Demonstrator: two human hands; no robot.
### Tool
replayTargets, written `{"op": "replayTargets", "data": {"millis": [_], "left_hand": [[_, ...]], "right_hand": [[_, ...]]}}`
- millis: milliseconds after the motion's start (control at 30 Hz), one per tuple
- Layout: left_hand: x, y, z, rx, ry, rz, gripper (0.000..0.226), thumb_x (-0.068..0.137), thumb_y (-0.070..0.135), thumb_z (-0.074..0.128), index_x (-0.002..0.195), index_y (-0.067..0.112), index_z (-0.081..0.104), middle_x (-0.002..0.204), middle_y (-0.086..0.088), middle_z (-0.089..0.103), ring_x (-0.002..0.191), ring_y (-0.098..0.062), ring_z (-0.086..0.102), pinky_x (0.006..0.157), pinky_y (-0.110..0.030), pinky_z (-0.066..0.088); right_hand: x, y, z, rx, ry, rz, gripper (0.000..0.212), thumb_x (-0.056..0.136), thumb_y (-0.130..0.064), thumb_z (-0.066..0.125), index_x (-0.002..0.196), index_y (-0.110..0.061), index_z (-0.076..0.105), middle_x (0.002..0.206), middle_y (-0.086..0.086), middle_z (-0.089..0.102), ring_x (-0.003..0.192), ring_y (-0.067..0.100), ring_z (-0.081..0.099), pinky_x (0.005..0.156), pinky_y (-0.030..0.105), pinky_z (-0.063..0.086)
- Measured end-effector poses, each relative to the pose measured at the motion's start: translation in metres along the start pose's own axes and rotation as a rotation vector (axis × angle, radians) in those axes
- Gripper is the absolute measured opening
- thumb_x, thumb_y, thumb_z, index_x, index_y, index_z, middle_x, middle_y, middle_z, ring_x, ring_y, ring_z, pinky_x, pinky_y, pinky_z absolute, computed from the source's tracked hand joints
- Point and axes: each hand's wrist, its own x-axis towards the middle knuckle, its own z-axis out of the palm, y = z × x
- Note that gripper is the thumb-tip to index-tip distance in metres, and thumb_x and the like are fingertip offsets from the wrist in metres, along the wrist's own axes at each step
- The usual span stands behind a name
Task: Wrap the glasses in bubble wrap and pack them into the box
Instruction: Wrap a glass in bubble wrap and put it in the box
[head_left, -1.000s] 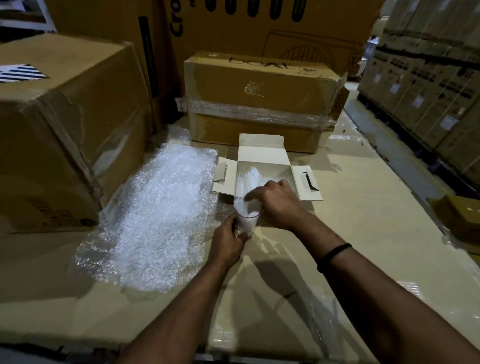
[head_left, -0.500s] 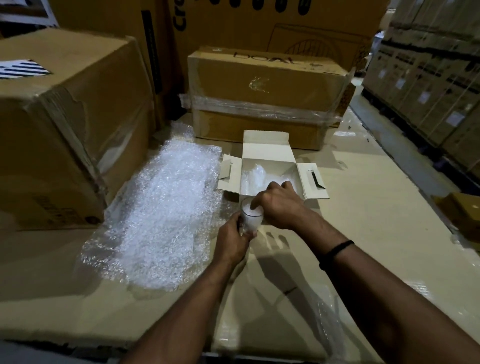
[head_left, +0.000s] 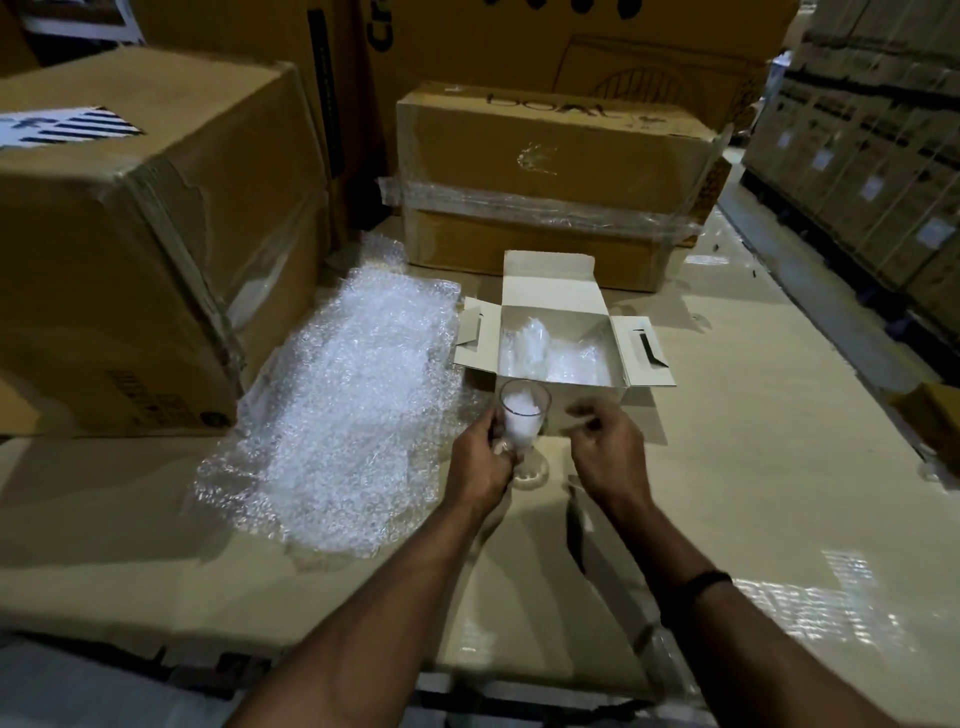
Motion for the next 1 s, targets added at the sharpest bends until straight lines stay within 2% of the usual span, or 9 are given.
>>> {"op": "replayTargets", "data": {"millis": [133, 267, 333, 433, 600, 667, 733, 867, 1000], "left_hand": [[-0.018, 0.005, -0.014, -0.033, 0.126, 0.02, 0.051, 0.08, -0.012, 0.056, 0.116, 0.023, 0.064, 0.106, 0.006, 0.069, 0.098, -0.01, 0.065, 0.075, -0.01, 0.048], [-0.033, 0.015, -0.057, 0.388, 0.509, 0.459, 0.04, 0.073, -0.006, 0.059, 0.105, 0.016, 0.07, 0.107, -0.001, 0.065, 0.101, -0.018, 0.056, 0.088, -0.035, 0.043], [-0.023, 0.018, -0.084, 0.78, 0.49, 0.343, 0.038, 0.074, 0.016, 0.071, 0.112, 0.023, 0.069, 0.119, -0.001, 0.061, 0.112, -0.026, 0.049, 0.091, -0.04, 0.031], [-0.007, 0.018, -0.114, 1.093, 0.18, 0.009, 0.03, 0.082, 0.032, 0.069, 0.112, 0.029, 0.07, 0.119, 0.001, 0.064, 0.114, -0.027, 0.05, 0.093, -0.041, 0.025], [-0.007, 0.017, -0.143, 0.771, 0.33, 0.239, 0.017, 0.086, 0.012, 0.063, 0.093, 0.023, 0.073, 0.085, 0.0, 0.074, 0.081, -0.028, 0.066, 0.081, -0.037, 0.038], [-0.015, 0.007, -0.147, 0.697, 0.284, 0.405, 0.013, 0.086, 0.014, 0.065, 0.093, 0.02, 0.074, 0.084, 0.0, 0.075, 0.076, -0.027, 0.068, 0.077, -0.041, 0.049], [-0.026, -0.002, -0.148, 0.672, 0.211, 0.495, 0.014, 0.085, 0.018, 0.063, 0.092, 0.019, 0.075, 0.086, 0.003, 0.075, 0.075, -0.023, 0.068, 0.074, -0.04, 0.051], [-0.048, -0.015, -0.149, 0.605, 0.098, 0.596, 0.021, 0.086, 0.022, 0.056, 0.093, 0.018, 0.075, 0.087, 0.005, 0.075, 0.081, -0.017, 0.066, 0.075, -0.034, 0.045], [-0.061, -0.014, -0.156, 0.557, 0.039, 0.65, 0.031, 0.086, 0.027, 0.049, 0.099, 0.014, 0.074, 0.093, 0.002, 0.074, 0.089, -0.013, 0.06, 0.079, -0.031, 0.038]], "right_hand": [[-0.045, 0.019, 0.025, -0.077, -0.023, -0.049, 0.021, 0.077, -0.009, 0.056, 0.094, -0.016, 0.067, 0.094, 0.0, 0.065, 0.091, 0.025, 0.061, 0.079, 0.033, 0.049], [-0.068, 0.012, 0.053, -0.207, -0.073, -0.321, 0.028, 0.076, -0.004, 0.064, 0.103, -0.013, 0.067, 0.102, 0.005, 0.067, 0.096, 0.024, 0.059, 0.085, 0.026, 0.043], [-0.069, 0.004, 0.07, -0.224, -0.152, -0.321, 0.032, 0.085, -0.011, 0.062, 0.117, -0.012, 0.065, 0.119, 0.008, 0.065, 0.113, 0.022, 0.056, 0.099, 0.022, 0.038], [-0.069, -0.007, 0.091, -0.245, -0.346, -0.236, 0.045, 0.094, -0.024, 0.049, 0.136, -0.008, 0.053, 0.14, 0.01, 0.052, 0.133, 0.023, 0.043, 0.113, 0.024, 0.025], [-0.071, -0.009, 0.1, -0.28, -0.305, -0.281, 0.038, 0.097, -0.021, 0.048, 0.129, -0.005, 0.058, 0.134, 0.014, 0.057, 0.129, 0.027, 0.047, 0.113, 0.025, 0.024], [-0.072, -0.016, 0.091, -0.117, -0.291, -0.223, 0.024, 0.099, -0.027, 0.046, 0.113, -0.018, 0.064, 0.113, 0.002, 0.066, 0.11, 0.019, 0.057, 0.102, 0.03, 0.041], [-0.071, -0.028, 0.079, 0.217, -0.283, -0.012, 0.023, 0.1, -0.038, 0.047, 0.092, -0.024, 0.064, 0.086, -0.011, 0.066, 0.084, 0.009, 0.06, 0.08, 0.034, 0.049], [-0.055, -0.041, 0.073, 0.83, -0.307, 0.383, 0.047, 0.078, -0.061, 0.064, 0.093, -0.017, 0.068, 0.095, -0.002, 0.071, 0.087, 0.013, 0.066, 0.08, 0.031, 0.05], [-0.048, -0.057, 0.074, 0.975, -0.507, 0.562, 0.033, 0.077, -0.034, 0.075, 0.093, -0.009, 0.061, 0.076, 0.01, 0.063, 0.06, 0.018, 0.061, 0.061, 0.03, 0.05]]}}
